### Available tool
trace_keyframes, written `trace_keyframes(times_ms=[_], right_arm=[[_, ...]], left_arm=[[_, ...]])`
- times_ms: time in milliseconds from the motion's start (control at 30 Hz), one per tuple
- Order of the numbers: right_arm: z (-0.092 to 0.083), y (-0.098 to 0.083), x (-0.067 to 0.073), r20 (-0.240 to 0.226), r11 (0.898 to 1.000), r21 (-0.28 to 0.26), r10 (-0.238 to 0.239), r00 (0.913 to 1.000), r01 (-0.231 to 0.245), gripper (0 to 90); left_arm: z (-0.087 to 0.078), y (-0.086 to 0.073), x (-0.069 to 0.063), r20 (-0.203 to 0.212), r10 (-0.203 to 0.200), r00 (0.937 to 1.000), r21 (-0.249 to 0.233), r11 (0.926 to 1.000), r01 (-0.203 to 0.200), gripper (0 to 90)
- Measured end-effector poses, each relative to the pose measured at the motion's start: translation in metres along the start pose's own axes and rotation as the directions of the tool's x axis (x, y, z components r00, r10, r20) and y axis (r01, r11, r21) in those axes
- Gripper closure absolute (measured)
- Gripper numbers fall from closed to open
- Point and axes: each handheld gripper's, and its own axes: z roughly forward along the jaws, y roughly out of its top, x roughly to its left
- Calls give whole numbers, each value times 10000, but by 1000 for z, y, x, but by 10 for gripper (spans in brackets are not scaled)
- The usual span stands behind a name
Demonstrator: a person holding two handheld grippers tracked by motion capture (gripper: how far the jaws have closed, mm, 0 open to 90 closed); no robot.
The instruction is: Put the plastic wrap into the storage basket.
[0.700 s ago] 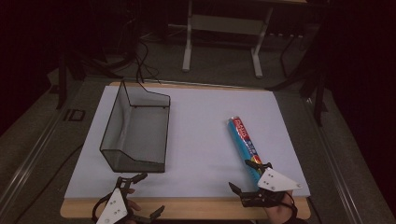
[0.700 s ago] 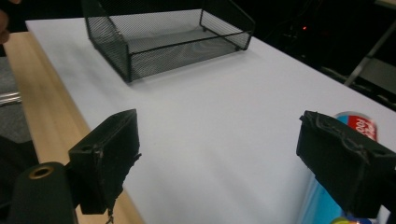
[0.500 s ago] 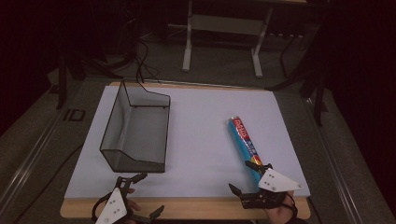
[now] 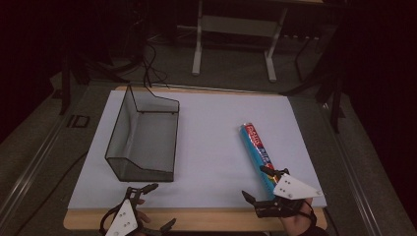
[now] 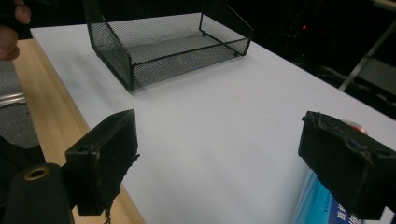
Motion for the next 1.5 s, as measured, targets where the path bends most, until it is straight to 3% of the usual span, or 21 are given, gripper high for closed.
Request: trace_keyframes(times_ms=[200, 367, 633, 733, 767, 800, 933, 967, 1000, 1033, 1067, 1100, 1133, 1233, 1300, 1333, 1367, 1400, 1433, 1500], right_arm=[[1, 9, -10, 109, 9993, 198, 322, 9994, -324, 116], [0, 20, -20, 478, 9991, 156, 383, 9981, -391, 116], [3, 32, -44, 931, 9943, 608, 819, 9923, -877, 116], [3, 33, -46, 1038, 9929, 703, 882, 9907, -958, 116], [6, 35, -53, 1215, 9848, 935, 1345, 9834, -1463, 116], [10, 35, -59, 1443, 9768, 1304, 1508, 9780, -1699, 116], [15, 34, -67, 1607, 9649, 1687, 1745, 9715, -2012, 110], [17, 34, -71, 1576, 9597, 1790, 1894, 9692, -2166, 106], [21, 34, -77, 1819, 9463, 2138, 2052, 9617, -2424, 97], [21, 34, -77, 1819, 9463, 2138, 2052, 9617, -2424, 97], [25, 34, -82, 1887, 9354, 2386, 2189, 9573, -2609, 96], [27, 34, -84, 1960, 9288, 2583, 2188, 9559, -2656, 93], [27, 34, -84, 1960, 9288, 2583, 2188, 9559, -2656, 93], [36, 34, -92, 2170, 9043, 3098, 2336, 9478, -2938, 91], [38, 34, -94, 2161, 9006, 3180, 2354, 9476, -2963, 91], [44, 33, -96, 2184, 8851, 3509, 2401, 9459, -3057, 91], [44, 33, -96, 2184, 8851, 3509, 2401, 9459, -3057, 91], [49, 32, -98, 2120, 8697, 3844, 2434, 9465, -3098, 91], [49, 32, -98, 2120, 8697, 3844, 2434, 9465, -3098, 91], [56, 30, -100, 2139, 8527, 4160, 2460, 9454, -3160, 92]], left_arm=[[0, 0, 1, 25, -35, 10000, -23, 10000, 35, 11], [0, 0, 0, 63, -36, 10000, -11, 10000, 36, 11], [0, 0, 0, 74, -25, 10000, -11, 10000, 25, 11], [0, 0, 0, 50, 1, 10000, 9, 10000, -1, 11], [0, 0, 0, 52, 5, 10000, 10, 10000, -6, 12], [0, 0, -1, 42, 21, 10000, 2, 10000, -21, 11], [0, 0, 0, 52, -3, 10000, 6, 10000, 3, 11], [0, 0, 0, 47, -18, 10000, 14, 10000, 18, 11], [0, 0, 0, -4, -4, 10000, 118, 9999, 4, 11], [0, 0, 0, -4, -4, 10000, 118, 9999, 4, 12], [1, 0, 1, -9, 16, 10000, 144, 9999, -16, 11], [1, 0, 0, -12, 37, 10000, 159, 9999, -37, 11], [1, -1, 0, -14, 82, 10000, 171, 9998, -81, 11], [1, 0, 0, 7, 90, 10000, 98, 9999, -90, 11], [1, 0, 0, 41, 62, 10000, 88, 9999, -63, 11], [1, 0, 0, 49, 48, 10000, 103, 9999, -49, 11], [1, 0, 0, 69, 36, 10000, 94, 9999, -37, 11], [1, 0, 0, 86, 21, 10000, 70, 10000, -22, 11], [1, 0, 0, 106, -1, 9999, 44, 10000, 1, 11], [1, 0, 0, 111, 8, 9999, 41, 10000, -8, 11]])
